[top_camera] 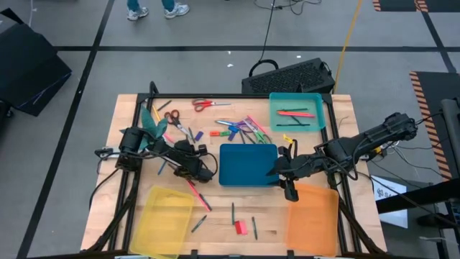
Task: Sort crayons/erasers/pens/pencils in bins
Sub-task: Put the dark blue pencil into the green bin
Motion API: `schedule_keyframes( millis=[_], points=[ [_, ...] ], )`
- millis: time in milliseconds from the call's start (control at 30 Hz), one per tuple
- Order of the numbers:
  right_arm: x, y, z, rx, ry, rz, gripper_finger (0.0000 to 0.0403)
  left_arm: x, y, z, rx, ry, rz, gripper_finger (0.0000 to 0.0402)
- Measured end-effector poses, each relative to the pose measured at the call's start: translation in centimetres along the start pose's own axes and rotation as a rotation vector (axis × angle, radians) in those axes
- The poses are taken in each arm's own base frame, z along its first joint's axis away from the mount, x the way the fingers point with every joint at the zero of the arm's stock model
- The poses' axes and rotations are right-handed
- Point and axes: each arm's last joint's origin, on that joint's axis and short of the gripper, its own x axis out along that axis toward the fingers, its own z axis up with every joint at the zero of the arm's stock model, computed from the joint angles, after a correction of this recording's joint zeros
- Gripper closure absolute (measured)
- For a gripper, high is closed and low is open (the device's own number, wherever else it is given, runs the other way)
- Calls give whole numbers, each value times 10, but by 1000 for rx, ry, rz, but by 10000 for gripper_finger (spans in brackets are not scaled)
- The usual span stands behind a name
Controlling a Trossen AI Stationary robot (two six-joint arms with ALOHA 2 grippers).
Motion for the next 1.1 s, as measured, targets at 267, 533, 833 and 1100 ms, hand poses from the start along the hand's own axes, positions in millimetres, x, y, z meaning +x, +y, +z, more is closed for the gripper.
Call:
schedule_keyframes(
  millis=[267, 533, 833, 1100],
  points=[
    [0, 0, 0, -2, -1, -7, 252, -14, -11, 17, 53, 7, -28, 388],
    [16, -5, -6, -9, -91, -112, 252, -52, -13, 63, 67, 15, -208, 392],
    [51, -16, -38, -86, -384, -100, 252, -119, 13, 125, -27, -105, -585, 401],
    [57, -18, -39, -134, -437, -142, 252, -139, 12, 140, 42, -103, -698, 401]
  ],
)
